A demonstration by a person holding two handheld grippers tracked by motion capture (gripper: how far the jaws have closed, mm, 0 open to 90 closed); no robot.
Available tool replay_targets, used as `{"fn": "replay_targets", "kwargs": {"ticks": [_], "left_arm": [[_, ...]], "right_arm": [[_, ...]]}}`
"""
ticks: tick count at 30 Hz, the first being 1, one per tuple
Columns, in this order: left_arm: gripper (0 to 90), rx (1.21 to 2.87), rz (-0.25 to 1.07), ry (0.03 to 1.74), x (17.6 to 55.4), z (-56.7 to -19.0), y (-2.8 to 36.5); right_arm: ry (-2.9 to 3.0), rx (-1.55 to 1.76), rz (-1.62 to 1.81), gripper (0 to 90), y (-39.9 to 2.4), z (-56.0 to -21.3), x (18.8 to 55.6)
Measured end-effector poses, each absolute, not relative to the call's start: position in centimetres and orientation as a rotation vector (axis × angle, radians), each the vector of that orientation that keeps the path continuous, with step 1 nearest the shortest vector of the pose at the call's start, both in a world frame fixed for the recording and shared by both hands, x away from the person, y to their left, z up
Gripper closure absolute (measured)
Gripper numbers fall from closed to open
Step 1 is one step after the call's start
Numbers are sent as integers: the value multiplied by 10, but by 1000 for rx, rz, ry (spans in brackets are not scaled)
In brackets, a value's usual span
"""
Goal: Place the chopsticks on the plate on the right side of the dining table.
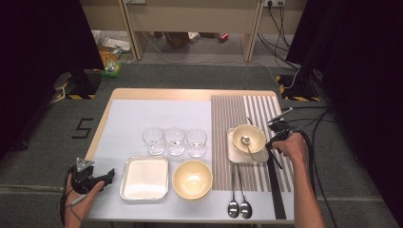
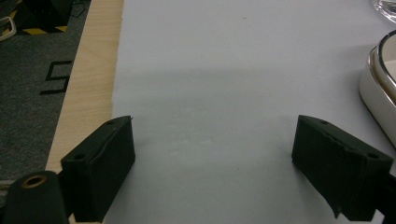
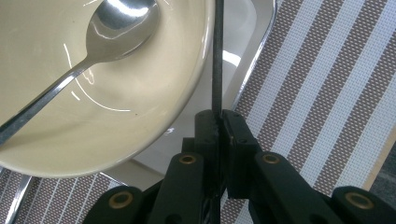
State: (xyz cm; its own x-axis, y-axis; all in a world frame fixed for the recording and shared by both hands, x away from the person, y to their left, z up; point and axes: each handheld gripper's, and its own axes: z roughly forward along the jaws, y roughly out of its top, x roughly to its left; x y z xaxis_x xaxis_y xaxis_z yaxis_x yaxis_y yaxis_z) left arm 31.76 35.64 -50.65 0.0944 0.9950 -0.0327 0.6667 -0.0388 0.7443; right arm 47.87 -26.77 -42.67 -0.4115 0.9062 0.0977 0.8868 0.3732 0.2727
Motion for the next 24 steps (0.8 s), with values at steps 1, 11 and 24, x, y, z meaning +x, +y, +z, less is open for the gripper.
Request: {"fn": "replay_targets", "kwargs": {"ticks": [1,11,24], "left_arm": [[122,1771,695,1634,318,-506,356],[122,1772,695,1634,318,-506,356],[122,1771,696,1635,318,-507,356]], "right_arm": [[2546,1662,436,858,-267,-427,479],[2554,1630,440,855,-264,-431,480],[2544,1582,483,758,-272,-423,465]]}}
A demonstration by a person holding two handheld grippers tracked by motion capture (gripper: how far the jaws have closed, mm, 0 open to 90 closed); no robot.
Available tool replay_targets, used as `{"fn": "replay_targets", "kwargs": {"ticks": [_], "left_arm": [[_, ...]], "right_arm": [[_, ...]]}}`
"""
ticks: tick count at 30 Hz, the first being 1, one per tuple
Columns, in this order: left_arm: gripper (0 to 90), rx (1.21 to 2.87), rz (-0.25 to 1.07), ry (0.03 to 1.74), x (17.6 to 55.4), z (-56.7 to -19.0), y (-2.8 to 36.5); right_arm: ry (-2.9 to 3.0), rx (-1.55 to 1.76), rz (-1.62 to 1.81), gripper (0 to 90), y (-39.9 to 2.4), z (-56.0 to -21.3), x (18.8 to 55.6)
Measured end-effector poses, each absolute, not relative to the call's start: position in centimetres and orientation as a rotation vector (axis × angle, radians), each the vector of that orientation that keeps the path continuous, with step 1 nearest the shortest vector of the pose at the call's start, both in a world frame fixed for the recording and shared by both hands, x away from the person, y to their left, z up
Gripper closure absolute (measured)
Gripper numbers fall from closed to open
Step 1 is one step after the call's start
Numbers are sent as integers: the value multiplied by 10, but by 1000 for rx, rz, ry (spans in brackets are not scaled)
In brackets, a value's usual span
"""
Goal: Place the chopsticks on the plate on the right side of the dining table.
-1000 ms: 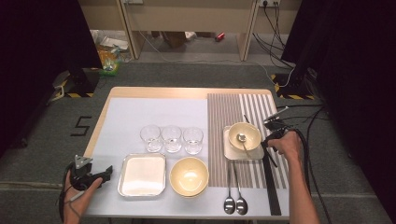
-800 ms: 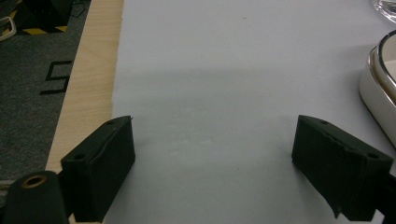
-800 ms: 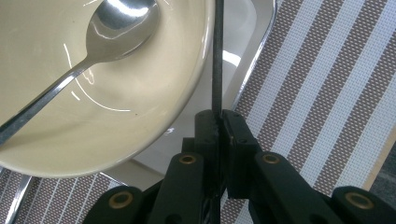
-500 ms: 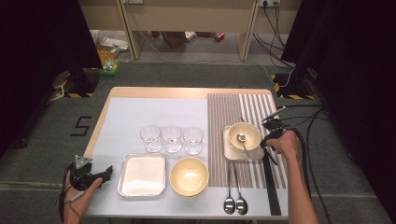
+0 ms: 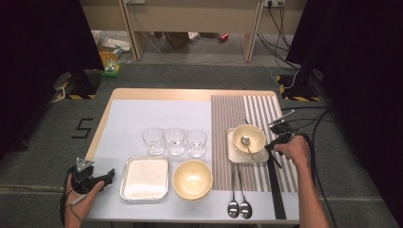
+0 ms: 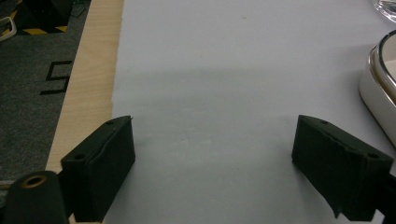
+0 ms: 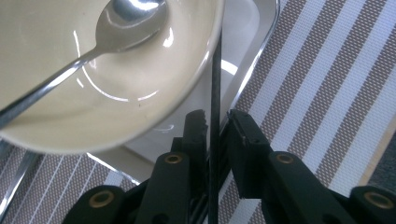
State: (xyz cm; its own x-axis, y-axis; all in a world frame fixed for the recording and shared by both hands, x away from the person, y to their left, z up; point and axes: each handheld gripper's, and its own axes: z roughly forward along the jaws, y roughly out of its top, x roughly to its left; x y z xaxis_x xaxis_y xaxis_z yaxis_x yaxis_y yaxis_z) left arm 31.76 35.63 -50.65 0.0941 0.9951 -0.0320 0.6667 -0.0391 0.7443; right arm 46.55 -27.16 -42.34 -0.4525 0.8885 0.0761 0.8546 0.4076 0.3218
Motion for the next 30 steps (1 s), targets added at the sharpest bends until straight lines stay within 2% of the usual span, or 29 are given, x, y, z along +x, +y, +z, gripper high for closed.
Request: {"fn": "replay_targets", "kwargs": {"ticks": [5,19,26,30], "left_arm": [[122,1771,696,1634,318,-507,356],[122,1771,697,1634,318,-507,356],[122,1771,696,1635,318,-507,356],[122,1774,695,1633,318,-506,356]], "right_arm": [[2563,1537,491,720,-278,-423,451],[2593,1477,472,715,-291,-432,427],[2620,1430,480,825,-294,-439,425],[2624,1412,465,836,-292,-438,426]]}}
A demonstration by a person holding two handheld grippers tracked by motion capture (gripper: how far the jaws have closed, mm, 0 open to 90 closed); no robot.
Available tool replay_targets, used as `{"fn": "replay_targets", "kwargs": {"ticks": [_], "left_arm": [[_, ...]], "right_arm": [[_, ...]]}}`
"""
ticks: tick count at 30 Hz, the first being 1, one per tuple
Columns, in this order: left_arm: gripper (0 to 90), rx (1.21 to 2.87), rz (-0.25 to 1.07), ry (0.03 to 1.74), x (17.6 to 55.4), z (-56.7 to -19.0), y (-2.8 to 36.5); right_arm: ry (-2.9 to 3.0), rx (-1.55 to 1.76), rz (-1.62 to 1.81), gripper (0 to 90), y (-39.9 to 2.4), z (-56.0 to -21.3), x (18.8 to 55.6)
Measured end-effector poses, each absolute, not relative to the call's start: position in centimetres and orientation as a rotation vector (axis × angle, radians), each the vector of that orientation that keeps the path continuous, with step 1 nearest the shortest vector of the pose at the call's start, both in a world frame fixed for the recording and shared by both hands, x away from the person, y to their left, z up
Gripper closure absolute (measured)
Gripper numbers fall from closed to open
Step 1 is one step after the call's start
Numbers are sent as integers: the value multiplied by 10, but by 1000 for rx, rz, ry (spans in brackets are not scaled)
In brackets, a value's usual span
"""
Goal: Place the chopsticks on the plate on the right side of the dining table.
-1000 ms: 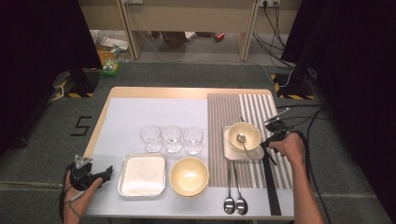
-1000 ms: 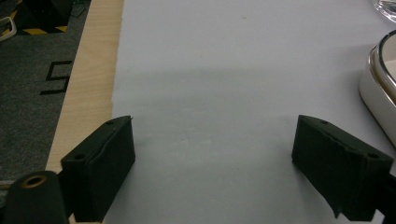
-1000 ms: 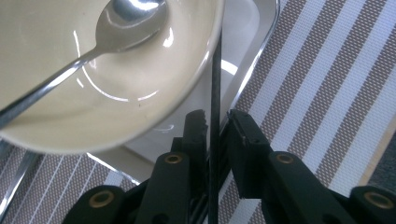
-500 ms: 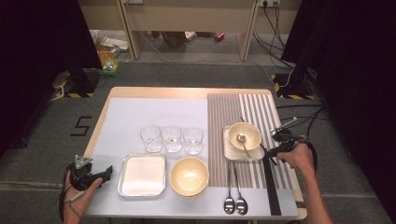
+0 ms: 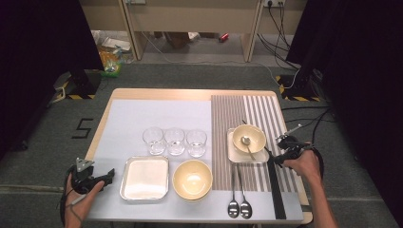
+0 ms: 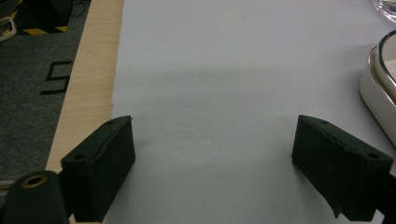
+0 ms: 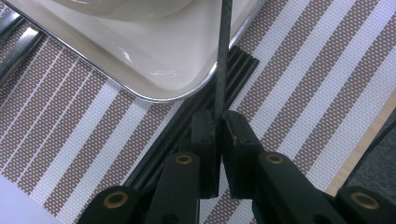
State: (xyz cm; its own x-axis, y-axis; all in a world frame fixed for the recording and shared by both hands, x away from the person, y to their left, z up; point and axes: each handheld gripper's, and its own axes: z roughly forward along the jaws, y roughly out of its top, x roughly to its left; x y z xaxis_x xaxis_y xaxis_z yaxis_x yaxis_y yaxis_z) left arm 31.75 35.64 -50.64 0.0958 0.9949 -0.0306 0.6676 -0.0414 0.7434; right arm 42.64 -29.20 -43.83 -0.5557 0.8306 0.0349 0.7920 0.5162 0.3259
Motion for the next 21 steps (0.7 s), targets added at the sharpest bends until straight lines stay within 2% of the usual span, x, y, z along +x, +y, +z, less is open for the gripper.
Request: {"fn": "replay_targets", "kwargs": {"ticks": [21], "left_arm": [[123,1771,696,1634,317,-507,356]], "right_arm": [[2618,1399,445,836,-277,-434,450]]}}
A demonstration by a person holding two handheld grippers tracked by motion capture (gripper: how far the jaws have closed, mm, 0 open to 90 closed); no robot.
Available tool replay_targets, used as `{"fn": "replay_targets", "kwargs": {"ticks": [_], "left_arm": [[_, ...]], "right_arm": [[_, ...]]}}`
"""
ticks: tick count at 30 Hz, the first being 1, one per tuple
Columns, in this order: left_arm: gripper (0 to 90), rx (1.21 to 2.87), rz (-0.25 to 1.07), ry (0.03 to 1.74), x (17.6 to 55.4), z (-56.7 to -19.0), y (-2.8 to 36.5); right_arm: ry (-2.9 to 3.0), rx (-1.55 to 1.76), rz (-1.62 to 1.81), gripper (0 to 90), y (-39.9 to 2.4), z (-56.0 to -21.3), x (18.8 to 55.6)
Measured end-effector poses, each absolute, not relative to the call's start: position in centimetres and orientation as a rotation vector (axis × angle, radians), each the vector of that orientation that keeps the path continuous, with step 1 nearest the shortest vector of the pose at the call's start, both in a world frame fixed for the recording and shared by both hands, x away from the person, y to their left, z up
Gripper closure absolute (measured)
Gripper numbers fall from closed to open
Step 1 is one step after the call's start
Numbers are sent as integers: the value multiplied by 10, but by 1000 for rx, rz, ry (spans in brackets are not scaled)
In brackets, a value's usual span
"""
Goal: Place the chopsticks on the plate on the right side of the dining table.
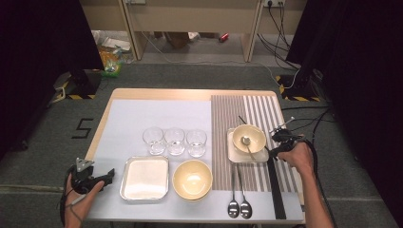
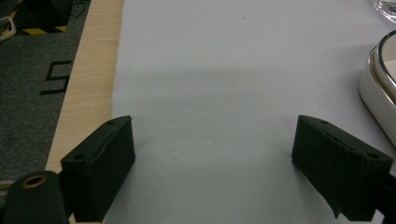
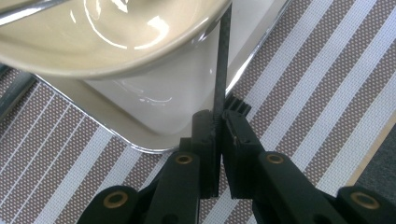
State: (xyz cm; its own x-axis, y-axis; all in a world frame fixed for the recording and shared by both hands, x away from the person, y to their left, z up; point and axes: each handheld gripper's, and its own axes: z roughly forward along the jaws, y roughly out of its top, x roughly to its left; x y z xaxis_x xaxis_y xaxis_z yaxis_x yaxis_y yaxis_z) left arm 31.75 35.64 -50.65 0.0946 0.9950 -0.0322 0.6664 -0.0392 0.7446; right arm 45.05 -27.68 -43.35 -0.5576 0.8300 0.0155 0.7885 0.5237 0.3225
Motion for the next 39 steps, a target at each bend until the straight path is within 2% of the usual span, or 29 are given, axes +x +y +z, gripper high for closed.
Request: {"fn": "replay_targets", "kwargs": {"ticks": [17,39], "left_arm": [[123,1771,695,1634,318,-506,356],[122,1771,696,1634,318,-507,356]], "right_arm": [[2607,1396,458,810,-277,-433,452],[2479,1420,592,625,-292,-410,417]]}}
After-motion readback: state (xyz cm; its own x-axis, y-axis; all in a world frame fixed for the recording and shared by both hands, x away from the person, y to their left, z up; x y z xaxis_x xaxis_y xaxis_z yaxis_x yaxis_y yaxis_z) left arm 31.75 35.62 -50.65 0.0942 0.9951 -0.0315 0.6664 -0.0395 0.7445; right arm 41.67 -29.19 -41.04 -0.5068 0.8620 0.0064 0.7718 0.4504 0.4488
